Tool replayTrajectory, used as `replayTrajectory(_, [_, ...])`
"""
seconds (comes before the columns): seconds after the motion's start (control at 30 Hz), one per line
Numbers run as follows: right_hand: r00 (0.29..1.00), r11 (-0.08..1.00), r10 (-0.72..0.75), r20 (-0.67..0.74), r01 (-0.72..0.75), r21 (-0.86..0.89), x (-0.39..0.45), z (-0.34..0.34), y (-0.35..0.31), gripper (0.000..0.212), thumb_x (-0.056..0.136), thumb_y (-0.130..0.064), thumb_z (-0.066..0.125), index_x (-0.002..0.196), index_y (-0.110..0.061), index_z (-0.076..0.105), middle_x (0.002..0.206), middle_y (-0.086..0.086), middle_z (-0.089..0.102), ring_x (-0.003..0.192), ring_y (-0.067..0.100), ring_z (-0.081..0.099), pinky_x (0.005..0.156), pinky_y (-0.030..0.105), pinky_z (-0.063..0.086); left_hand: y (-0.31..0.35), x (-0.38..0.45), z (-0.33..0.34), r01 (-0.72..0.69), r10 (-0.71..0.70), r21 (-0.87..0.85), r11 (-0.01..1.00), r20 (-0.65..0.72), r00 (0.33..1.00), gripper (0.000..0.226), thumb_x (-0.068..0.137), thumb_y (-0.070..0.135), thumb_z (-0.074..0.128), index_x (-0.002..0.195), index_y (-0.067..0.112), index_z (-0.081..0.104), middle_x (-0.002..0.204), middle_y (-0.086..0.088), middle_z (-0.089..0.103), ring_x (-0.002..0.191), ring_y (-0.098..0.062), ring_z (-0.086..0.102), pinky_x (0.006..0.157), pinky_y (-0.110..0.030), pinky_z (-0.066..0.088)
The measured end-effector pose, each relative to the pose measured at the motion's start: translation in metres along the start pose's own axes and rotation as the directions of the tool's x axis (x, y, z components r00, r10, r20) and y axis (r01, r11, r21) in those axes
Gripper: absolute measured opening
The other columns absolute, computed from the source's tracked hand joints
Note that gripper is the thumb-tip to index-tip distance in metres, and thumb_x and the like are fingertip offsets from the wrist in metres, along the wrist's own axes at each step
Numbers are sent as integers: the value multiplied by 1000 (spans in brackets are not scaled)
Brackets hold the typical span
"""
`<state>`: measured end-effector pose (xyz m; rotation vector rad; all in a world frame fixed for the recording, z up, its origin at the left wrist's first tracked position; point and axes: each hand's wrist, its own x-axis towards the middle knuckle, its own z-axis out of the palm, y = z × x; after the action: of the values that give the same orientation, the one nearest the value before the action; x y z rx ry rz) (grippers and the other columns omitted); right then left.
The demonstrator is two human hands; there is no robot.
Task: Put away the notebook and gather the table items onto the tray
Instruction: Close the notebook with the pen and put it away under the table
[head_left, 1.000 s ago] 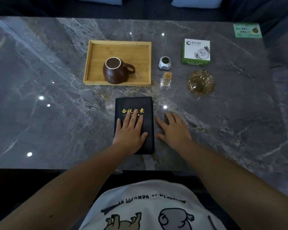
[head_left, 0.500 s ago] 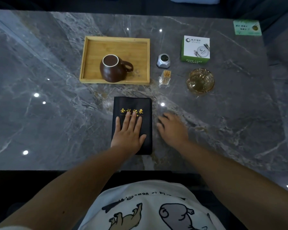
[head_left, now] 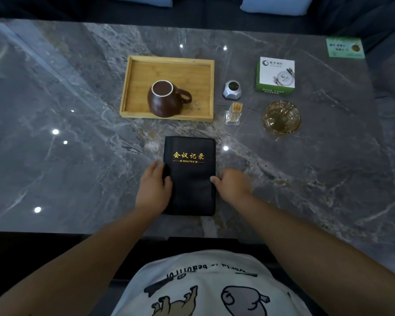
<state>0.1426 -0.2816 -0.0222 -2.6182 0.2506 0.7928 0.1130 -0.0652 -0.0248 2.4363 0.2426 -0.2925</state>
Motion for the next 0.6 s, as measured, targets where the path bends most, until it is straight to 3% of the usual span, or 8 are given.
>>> replayTrajectory(0.07, [1000, 999, 18, -14, -17, 37, -1, 5, -8, 37, 91, -37, 55, 68, -8, 58, 71, 13, 62, 77, 34, 63, 60, 31, 41, -6, 1, -2, 187, -185, -37, 982, 39, 982, 28, 92, 25, 53, 112, 5, 55, 121, -18, 54, 109, -34, 53, 88, -38, 42])
replayTrajectory(0.2, [995, 968, 96, 28, -100, 230, 0, 6, -10, 35, 90, -28, 57, 70, 0, 64, 70, 17, 65, 74, 35, 65, 63, 36, 51, -3, 3, 0, 336, -308, -223, 915, 152, 939, 27, 89, 39, 58, 101, 14, 60, 101, -5, 65, 91, -23, 61, 73, -37, 49])
replayTrajectory(0.27, [987, 900, 145, 64, -158, 407, 1, 6, -7, 34, 90, -25, 60, 77, 6, 66, 77, 24, 68, 75, 38, 66, 73, 48, 56, -1, 3, 1, 410, -351, -316, 856, 228, 908, 31, 89, 41, 60, 108, 16, 62, 102, -1, 68, 89, -20, 64, 74, -36, 52])
replayTrajectory(0.33, [976, 823, 198, 87, -214, 527, 0, 6, -4, 33, 89, -24, 62, 85, 9, 66, 82, 27, 69, 76, 38, 68, 77, 53, 56, -4, 5, 2, 458, -369, -374, 806, 287, 884, 31, 89, 41, 61, 103, 14, 66, 97, -3, 71, 86, -22, 67, 80, -41, 55])
replayTrajectory(0.4, [967, 752, 216, 135, -253, 609, -2, 5, -2, 32, 89, -25, 63, 88, 6, 67, 84, 25, 69, 71, 32, 66, 75, 47, 58, -5, 5, -1, 488, -367, -437, 756, 335, 868, 28, 89, 39, 62, 96, 13, 69, 92, -6, 73, 83, -22, 69, 81, -41, 56])
replayTrajectory(0.5, [954, 654, 181, 240, -299, 695, -6, 1, 2, 19, 90, -25, 62, 81, -9, 69, 79, 11, 68, 63, 16, 60, 58, 27, 52, -6, 4, -3, 506, -342, -524, 685, 382, 858, 23, 90, 36, 62, 97, 15, 70, 91, -4, 75, 84, -20, 71, 81, -40, 56])
replayTrajectory(0.6, [954, 624, 133, 268, -291, 725, -8, -3, 6, 15, 90, -25, 62, 82, -14, 69, 77, 4, 68, 65, 15, 59, 64, 26, 50, -6, 3, -5, 486, -311, -554, 676, 384, 870, 19, 91, 35, 61, 93, 18, 71, 89, -2, 76, 81, -17, 71, 74, -35, 57])
